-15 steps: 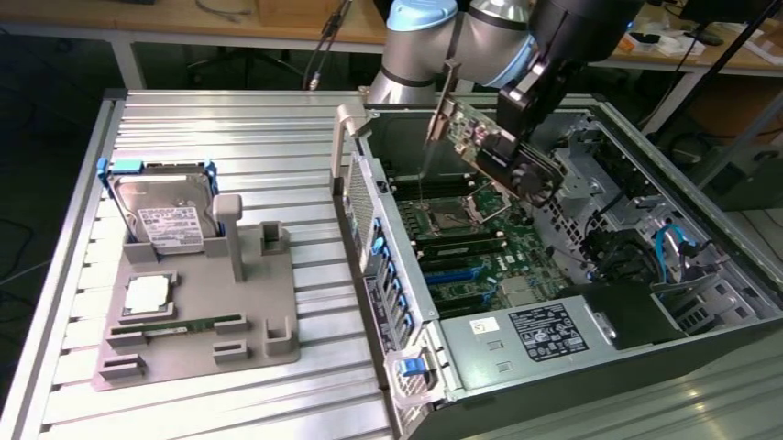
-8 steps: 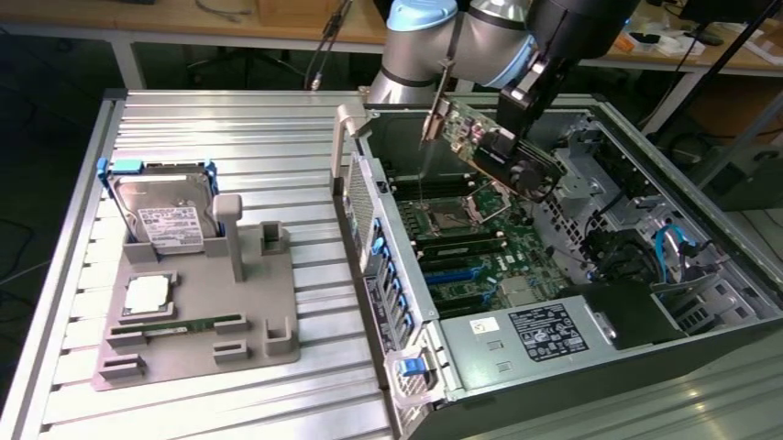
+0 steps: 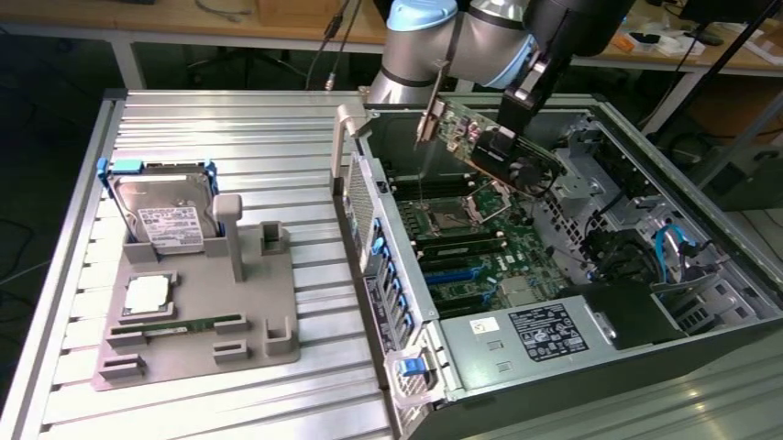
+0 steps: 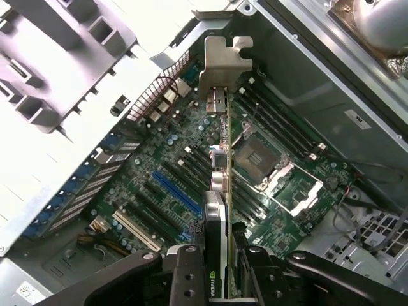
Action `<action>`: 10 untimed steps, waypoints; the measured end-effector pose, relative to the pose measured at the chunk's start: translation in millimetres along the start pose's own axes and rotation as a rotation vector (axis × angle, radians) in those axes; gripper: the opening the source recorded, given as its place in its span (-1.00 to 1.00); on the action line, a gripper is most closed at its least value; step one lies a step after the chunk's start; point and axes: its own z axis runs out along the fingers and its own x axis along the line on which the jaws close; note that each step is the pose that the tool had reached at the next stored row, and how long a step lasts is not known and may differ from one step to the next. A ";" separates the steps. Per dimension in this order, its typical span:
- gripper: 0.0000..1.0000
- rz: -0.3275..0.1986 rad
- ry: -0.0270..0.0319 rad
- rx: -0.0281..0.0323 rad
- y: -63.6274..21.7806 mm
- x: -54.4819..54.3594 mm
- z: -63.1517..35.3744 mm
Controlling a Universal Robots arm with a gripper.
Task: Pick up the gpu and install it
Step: 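Insert the gpu into the slot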
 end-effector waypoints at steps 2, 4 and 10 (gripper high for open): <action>-0.46 -0.015 0.0006 -0.0006 0.3 -0.3 0.0; -0.46 -0.032 0.0011 -0.0013 0.7 -0.6 0.0; -0.46 -0.062 0.0021 -0.0025 1.1 -1.0 0.1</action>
